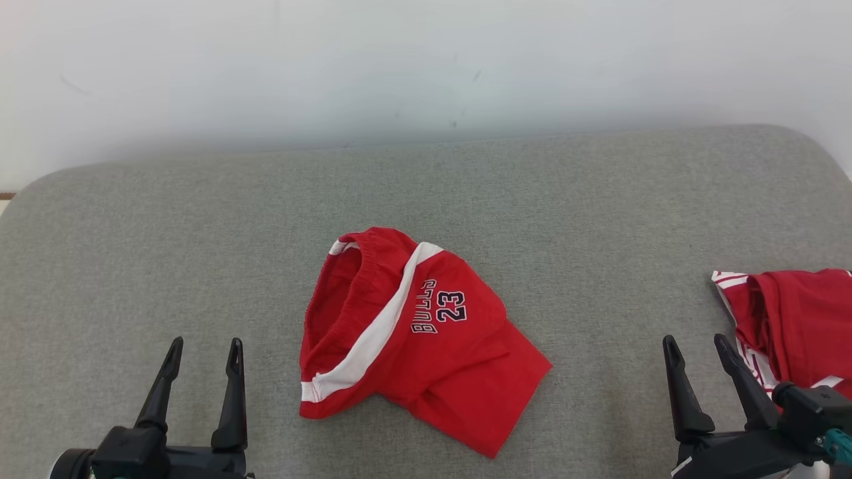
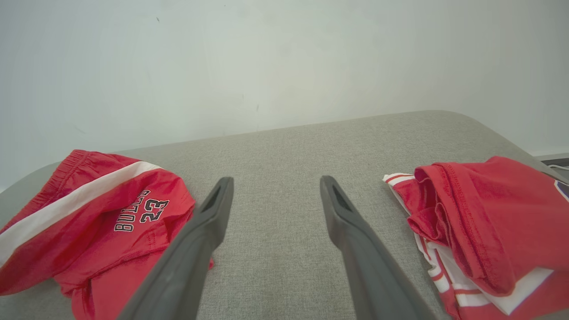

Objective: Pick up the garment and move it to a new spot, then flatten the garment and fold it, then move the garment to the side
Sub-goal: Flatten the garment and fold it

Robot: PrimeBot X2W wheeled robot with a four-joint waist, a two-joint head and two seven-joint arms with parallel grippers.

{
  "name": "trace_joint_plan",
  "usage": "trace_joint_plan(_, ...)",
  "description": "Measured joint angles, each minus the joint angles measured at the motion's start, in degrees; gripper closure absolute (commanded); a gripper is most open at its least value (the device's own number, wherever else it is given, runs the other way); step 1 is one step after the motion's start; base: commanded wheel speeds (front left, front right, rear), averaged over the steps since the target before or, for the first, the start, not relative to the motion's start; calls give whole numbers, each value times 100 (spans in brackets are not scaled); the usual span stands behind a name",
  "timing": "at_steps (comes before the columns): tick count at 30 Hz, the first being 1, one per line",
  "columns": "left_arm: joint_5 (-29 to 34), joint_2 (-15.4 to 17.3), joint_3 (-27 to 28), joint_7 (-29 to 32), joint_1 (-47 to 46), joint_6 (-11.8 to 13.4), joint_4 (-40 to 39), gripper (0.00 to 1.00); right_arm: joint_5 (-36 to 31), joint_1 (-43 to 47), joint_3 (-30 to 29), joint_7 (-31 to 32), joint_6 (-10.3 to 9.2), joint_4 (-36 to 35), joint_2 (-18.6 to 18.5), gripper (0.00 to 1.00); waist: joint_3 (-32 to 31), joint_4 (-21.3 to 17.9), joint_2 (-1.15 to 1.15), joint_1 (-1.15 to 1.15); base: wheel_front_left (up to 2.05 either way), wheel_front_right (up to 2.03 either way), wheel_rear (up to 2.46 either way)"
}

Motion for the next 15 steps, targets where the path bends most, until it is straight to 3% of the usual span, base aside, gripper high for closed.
trace_joint_plan(5,-1,-29,-48,0,-77,-1,8,0,221,-153,29,34,0,301,-172,0,29,119,0,0,0,0,0)
trace_joint_plan(15,-11,-248,-267,-16,-240,-97,107,0,1167,-1162,552,170,0,1815,-777,0,203,561,0,0,0,0,0)
